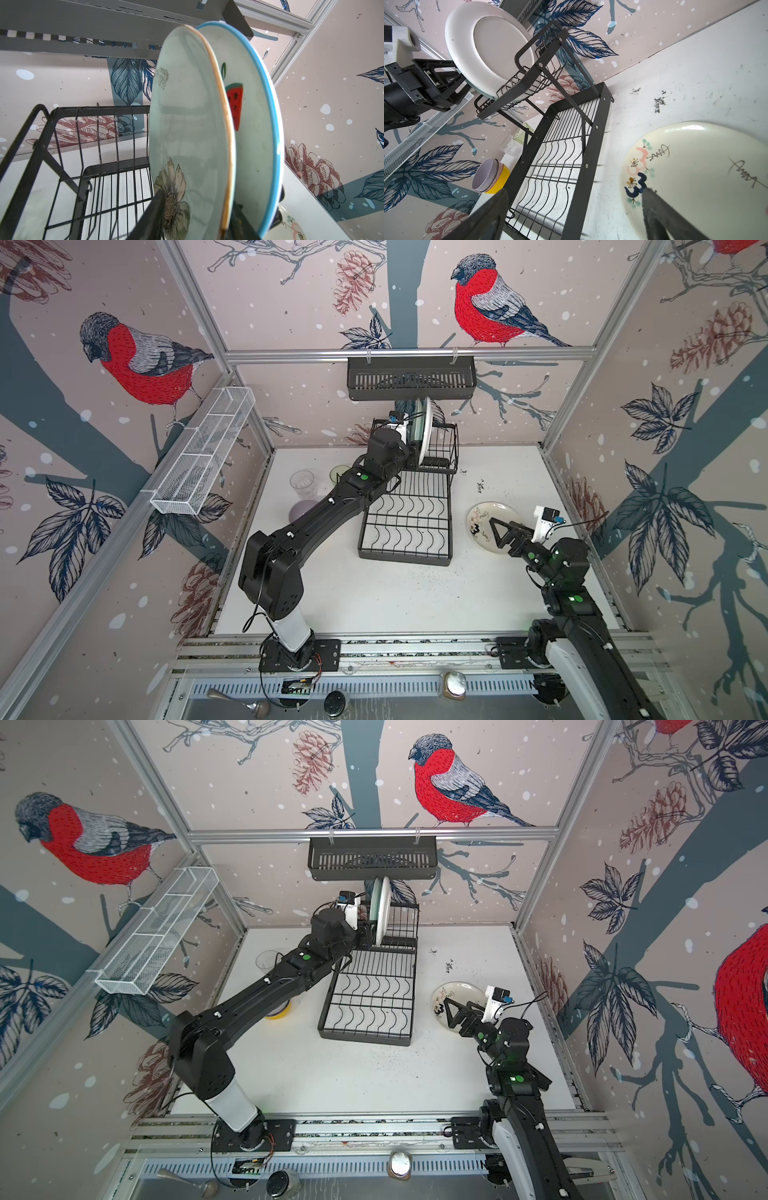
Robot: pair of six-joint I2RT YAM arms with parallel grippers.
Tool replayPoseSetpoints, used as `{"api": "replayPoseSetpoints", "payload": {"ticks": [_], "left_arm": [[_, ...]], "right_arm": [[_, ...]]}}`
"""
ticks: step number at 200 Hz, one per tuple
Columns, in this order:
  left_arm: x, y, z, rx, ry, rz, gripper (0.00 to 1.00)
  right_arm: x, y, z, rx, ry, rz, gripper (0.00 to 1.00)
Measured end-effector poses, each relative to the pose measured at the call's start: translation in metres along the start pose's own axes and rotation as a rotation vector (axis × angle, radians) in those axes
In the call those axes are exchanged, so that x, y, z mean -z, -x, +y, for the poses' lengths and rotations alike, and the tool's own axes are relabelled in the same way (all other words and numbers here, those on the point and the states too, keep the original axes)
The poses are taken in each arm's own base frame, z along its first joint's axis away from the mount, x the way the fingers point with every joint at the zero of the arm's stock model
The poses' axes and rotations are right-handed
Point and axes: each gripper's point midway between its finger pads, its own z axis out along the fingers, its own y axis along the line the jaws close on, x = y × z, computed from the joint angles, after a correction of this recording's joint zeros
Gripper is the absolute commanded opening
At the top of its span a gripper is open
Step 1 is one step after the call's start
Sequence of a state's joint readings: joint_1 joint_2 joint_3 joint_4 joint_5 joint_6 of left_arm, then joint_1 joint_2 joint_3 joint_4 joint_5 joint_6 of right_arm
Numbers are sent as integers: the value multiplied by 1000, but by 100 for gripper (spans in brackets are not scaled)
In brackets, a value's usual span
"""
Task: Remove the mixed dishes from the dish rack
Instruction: 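Raise the left gripper to the green plates in the upper rack tier, then close the left gripper on the rim of the front pale green plate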
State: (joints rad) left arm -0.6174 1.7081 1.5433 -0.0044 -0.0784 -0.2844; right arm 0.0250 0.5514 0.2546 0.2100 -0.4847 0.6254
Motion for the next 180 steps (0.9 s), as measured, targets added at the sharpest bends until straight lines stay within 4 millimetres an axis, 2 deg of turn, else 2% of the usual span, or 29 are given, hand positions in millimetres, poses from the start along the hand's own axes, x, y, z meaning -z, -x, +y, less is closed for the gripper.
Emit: {"api": "replayPoseSetpoints", "payload": {"ticks": [16,87,113,180], "left_arm": [[-3,-1,-1,-4,-7,4,34],[-14,4,-4,-23,-12,4,32],[-15,3,-4,-31,-8,13,26],[-14,1,-5,-52,3,19,23]], "right_arm": [[0,0,-1,-1,-5,-2,99],[0,1,-3,-2,-15,-4,100],[0,0,-3,-2,-15,-4,100],[-1,0,-3,-3,-16,-4,100]]}}
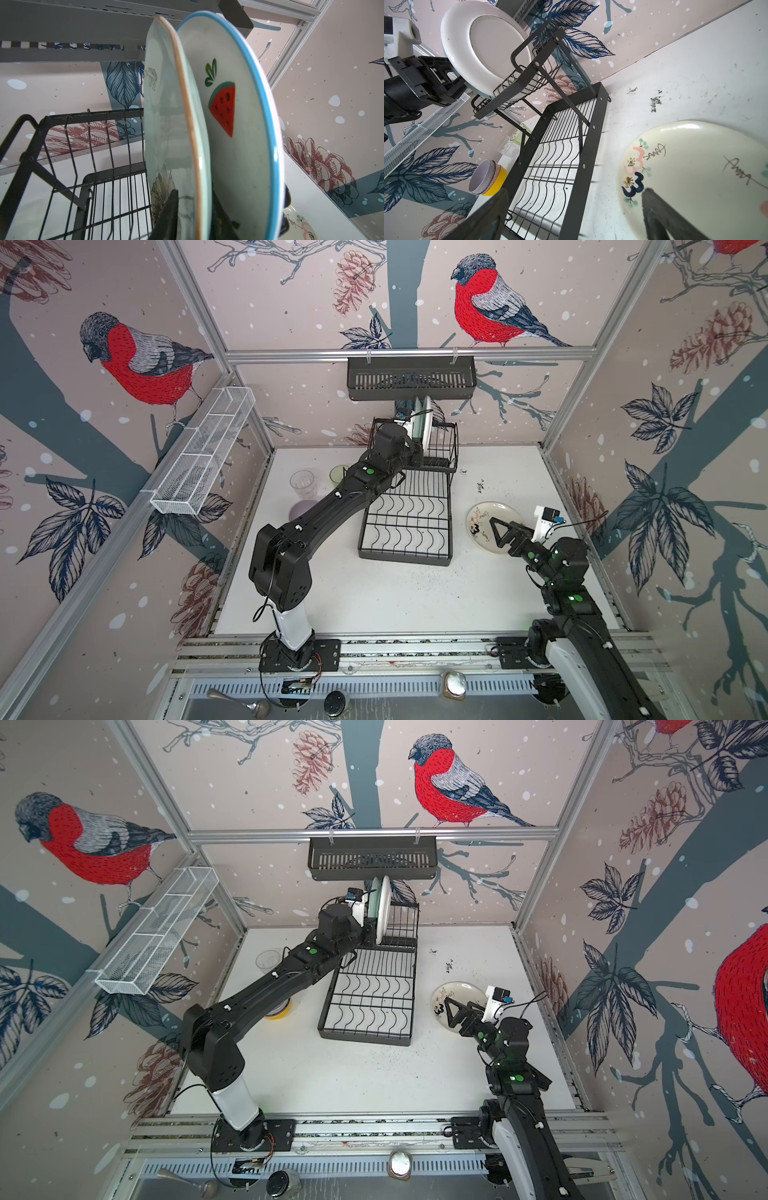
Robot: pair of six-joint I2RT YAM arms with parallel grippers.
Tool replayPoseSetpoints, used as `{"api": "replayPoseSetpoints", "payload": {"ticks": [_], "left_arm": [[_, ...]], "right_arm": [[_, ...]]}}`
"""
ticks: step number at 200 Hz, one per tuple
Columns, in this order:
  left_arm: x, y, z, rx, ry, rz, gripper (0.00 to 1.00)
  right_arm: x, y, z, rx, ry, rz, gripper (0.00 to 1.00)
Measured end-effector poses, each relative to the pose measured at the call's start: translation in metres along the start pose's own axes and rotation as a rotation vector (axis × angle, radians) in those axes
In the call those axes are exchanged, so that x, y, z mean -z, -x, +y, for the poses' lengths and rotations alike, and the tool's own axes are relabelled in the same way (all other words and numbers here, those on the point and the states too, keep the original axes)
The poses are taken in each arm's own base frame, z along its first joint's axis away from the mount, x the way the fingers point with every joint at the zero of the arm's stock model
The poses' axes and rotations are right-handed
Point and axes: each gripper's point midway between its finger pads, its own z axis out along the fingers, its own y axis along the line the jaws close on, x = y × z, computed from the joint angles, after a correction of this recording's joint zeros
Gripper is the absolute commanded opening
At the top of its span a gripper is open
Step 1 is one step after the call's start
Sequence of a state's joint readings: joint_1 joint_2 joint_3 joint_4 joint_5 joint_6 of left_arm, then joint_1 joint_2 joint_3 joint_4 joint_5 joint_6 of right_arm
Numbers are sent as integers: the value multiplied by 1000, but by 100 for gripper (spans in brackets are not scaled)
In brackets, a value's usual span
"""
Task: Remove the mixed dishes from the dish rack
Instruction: 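Close the left gripper on the rim of the front pale green plate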
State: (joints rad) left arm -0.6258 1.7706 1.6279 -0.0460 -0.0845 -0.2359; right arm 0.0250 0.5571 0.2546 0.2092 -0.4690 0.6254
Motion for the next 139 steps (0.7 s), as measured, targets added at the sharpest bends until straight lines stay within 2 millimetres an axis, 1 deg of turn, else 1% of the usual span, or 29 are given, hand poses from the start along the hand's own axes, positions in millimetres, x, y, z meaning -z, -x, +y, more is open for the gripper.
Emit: {"api": "replayPoseSetpoints", "payload": {"ticks": [69,79,122,139], "left_arm": [[6,4,3,-8,32,-8,19],[6,5,4,-8,36,-10,17],[7,9,1,-20,30,-14,16],[6,10,0,-27,30,-14,14]], "right_arm": [[-1,-1,-2,-4,-7,5,99],[-1,-2,-2,-5,-8,7,100],[-1,-2,-4,-7,-14,8,99],[-2,-3,-4,-9,-15,11,99]]}}
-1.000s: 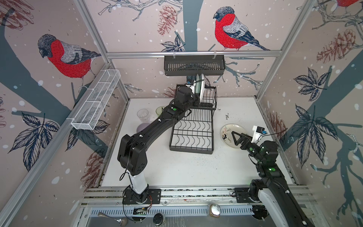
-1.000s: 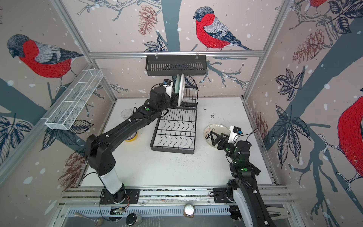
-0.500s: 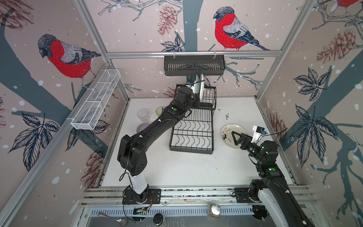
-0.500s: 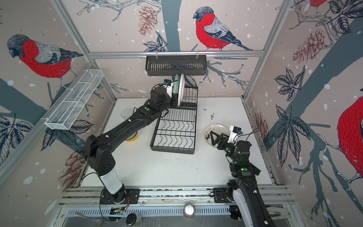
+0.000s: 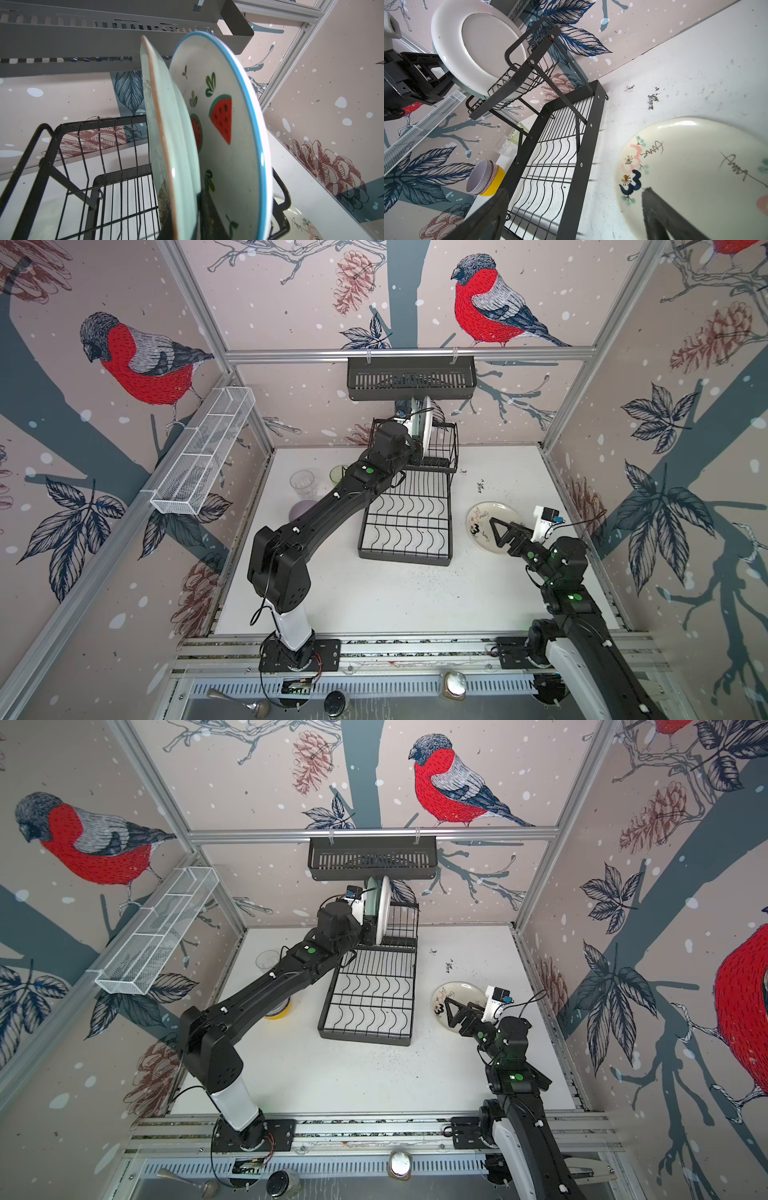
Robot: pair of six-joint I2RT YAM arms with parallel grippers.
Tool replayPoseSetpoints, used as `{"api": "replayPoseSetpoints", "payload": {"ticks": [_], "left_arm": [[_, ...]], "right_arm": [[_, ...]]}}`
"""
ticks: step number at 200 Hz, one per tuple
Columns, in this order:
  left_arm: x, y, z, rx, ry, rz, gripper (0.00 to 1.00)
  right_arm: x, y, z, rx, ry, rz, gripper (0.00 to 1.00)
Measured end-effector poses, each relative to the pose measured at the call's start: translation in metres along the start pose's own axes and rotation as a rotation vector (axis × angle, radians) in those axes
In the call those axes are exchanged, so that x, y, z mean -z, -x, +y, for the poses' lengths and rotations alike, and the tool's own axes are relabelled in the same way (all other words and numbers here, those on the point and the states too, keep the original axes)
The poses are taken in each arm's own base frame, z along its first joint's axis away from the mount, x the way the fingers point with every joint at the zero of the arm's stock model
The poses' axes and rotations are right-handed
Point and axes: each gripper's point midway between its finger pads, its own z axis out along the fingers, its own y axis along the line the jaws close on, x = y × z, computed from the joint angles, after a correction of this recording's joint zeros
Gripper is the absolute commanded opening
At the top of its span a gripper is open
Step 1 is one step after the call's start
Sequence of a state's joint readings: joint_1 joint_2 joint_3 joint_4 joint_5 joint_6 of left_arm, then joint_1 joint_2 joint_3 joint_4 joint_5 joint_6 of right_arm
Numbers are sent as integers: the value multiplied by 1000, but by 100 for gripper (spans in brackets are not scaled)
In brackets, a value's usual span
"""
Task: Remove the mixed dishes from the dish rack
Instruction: 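Close the left gripper on the rim of the front pale green plate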
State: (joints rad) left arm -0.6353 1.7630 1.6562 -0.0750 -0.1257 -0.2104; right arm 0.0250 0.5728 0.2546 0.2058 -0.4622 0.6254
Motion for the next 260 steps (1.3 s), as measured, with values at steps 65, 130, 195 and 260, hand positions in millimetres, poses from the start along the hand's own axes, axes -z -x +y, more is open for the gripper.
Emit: {"api": "replayPoseSetpoints", "payload": {"ticks": [65,130,195,260], "left_arm": [[-1,0,-5,-14,-2,11,5],[-2,0,-4,-20,2,12,0],[-5,2,-5,-31,6,5,0],[0,2,-7,-40,2,6,0]], "right_arm": [[0,-3,-3,-9,-11,14,100],[0,-4,-4,-12,-16,17,100],[-1,-6,-6,-17,-22,25,99],[-1,-5,-5,-17,-19,21,99]]}}
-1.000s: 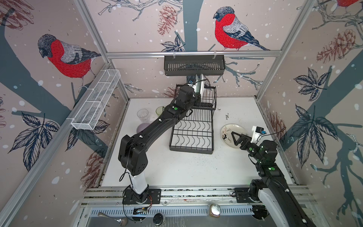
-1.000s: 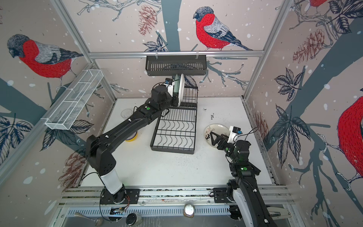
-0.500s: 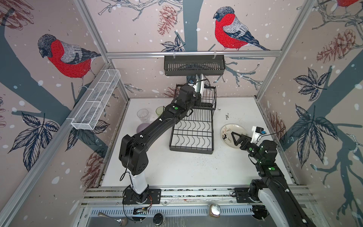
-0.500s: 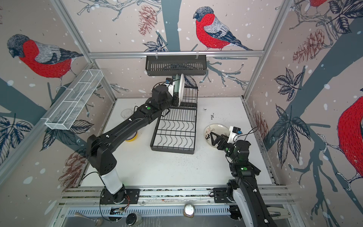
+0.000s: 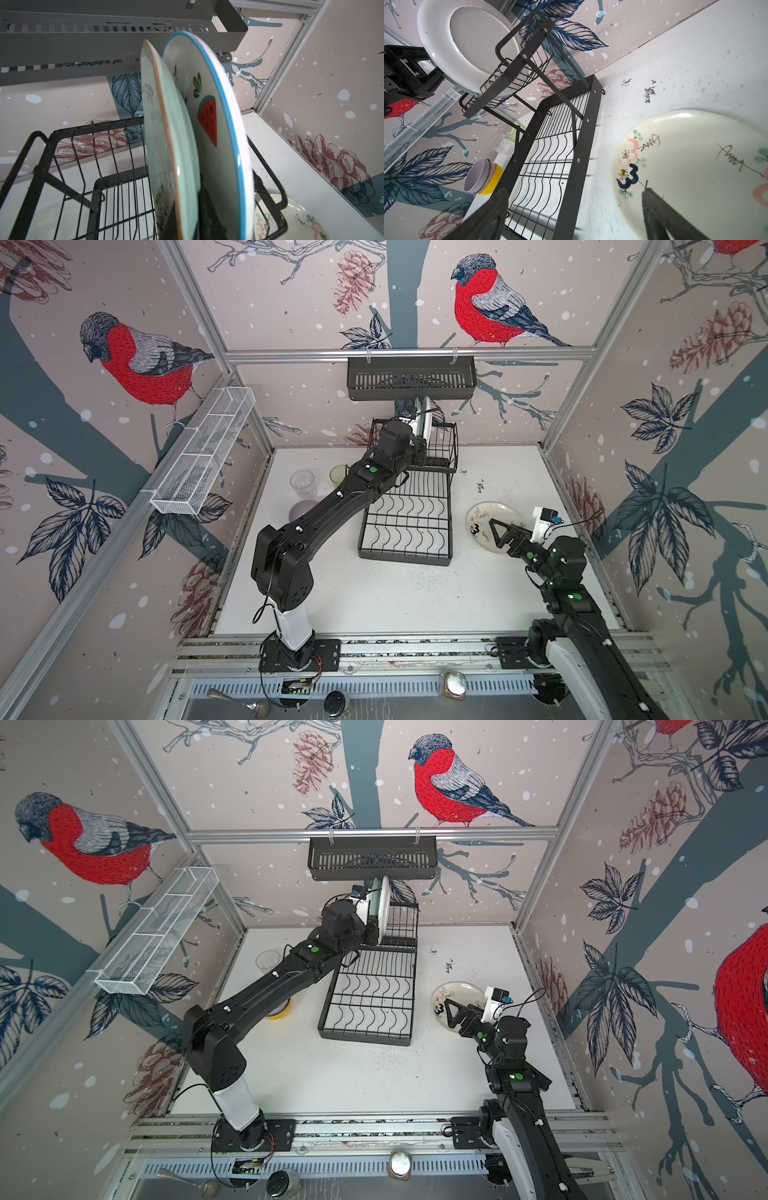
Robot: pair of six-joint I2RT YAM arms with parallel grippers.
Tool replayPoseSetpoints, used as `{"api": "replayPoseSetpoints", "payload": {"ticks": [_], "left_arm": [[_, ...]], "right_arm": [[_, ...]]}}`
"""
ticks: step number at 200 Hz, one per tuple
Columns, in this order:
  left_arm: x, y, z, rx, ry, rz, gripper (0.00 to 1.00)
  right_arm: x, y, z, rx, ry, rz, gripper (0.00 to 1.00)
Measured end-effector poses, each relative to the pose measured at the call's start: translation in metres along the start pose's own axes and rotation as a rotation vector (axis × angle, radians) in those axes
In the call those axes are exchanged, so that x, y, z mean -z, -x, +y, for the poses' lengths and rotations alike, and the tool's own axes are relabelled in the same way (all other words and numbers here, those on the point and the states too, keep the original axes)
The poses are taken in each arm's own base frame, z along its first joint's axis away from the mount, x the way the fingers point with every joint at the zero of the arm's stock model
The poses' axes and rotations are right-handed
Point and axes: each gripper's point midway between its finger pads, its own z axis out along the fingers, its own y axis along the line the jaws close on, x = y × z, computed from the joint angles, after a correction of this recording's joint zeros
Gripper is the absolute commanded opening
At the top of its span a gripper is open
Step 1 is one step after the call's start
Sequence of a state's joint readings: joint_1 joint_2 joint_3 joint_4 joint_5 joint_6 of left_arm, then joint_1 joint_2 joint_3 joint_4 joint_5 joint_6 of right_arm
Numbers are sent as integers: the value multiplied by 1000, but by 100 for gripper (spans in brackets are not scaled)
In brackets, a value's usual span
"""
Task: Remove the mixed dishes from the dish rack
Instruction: 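Close the left gripper on the rim of the front pale green plate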
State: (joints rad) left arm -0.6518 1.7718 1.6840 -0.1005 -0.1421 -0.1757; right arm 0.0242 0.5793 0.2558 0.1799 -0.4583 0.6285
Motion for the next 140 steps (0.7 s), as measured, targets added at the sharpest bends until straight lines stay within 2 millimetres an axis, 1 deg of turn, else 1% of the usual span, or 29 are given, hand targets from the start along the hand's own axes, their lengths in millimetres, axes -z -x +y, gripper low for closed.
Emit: {"api": "replayPoseSetpoints", "payload": {"ticks": [47,140], "left_arm": [[8,0,1,-8,4,-14,0],[12,5,0,-20,-1,-47,0]], "right_arm": [[0,0,0,1,2,-2,100],[-1,-2,-2,-4,-4,6,100]]}}
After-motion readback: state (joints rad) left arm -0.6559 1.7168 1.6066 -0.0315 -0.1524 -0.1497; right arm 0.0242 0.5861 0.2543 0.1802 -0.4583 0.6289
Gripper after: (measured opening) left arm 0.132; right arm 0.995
